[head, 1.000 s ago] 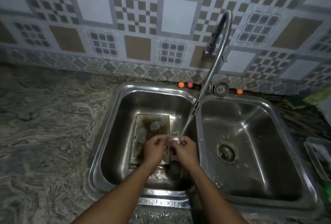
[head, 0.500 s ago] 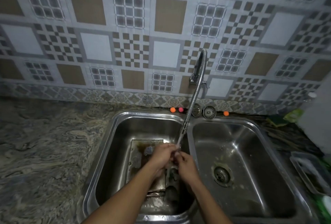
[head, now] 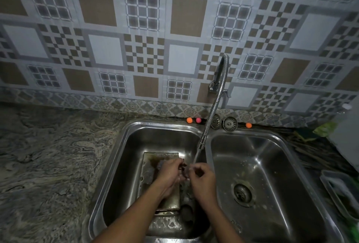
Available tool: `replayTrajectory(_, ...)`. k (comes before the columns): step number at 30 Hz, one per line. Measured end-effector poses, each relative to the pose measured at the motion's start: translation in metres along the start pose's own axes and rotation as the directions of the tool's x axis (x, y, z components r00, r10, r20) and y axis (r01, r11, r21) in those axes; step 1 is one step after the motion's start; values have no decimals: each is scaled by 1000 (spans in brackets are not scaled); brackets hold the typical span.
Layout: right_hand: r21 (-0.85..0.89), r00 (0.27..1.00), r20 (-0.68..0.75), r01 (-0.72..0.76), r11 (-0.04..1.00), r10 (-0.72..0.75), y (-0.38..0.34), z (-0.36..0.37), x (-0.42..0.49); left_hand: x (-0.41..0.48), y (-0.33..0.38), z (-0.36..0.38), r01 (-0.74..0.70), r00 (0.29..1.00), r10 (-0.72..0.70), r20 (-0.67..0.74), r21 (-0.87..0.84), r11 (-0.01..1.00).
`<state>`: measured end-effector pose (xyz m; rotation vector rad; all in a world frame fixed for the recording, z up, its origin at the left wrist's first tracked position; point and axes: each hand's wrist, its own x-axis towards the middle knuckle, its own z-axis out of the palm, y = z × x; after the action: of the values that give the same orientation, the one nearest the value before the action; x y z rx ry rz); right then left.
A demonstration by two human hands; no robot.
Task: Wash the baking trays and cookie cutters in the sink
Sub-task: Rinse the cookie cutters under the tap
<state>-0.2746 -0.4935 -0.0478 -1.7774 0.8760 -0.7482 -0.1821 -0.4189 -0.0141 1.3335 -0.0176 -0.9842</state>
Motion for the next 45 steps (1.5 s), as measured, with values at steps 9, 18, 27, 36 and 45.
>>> replayTrajectory(9,101,991,62,-122,987,116,-11,-6,1,-1,-2,5,-89,993,106,-58,240,967)
replayTrajectory(18,9,979,200,34,999,-35,1,-5,-5,-1,-7,22,-165,986,167,0,153,974)
replayTrajectory(27,49,958,264,-129,990,112,-18,-9,3,2,4,14,-35,997,29,71,87,996)
replayTrajectory(36,304,927,98,-374,876,362,-12,4,2,8,8,19,-239,969,246,-5,210,948)
replayTrajectory(45,286,952,55,-303,909,300,-19,8,1,8,-2,21,-239,959,245,-145,59,969)
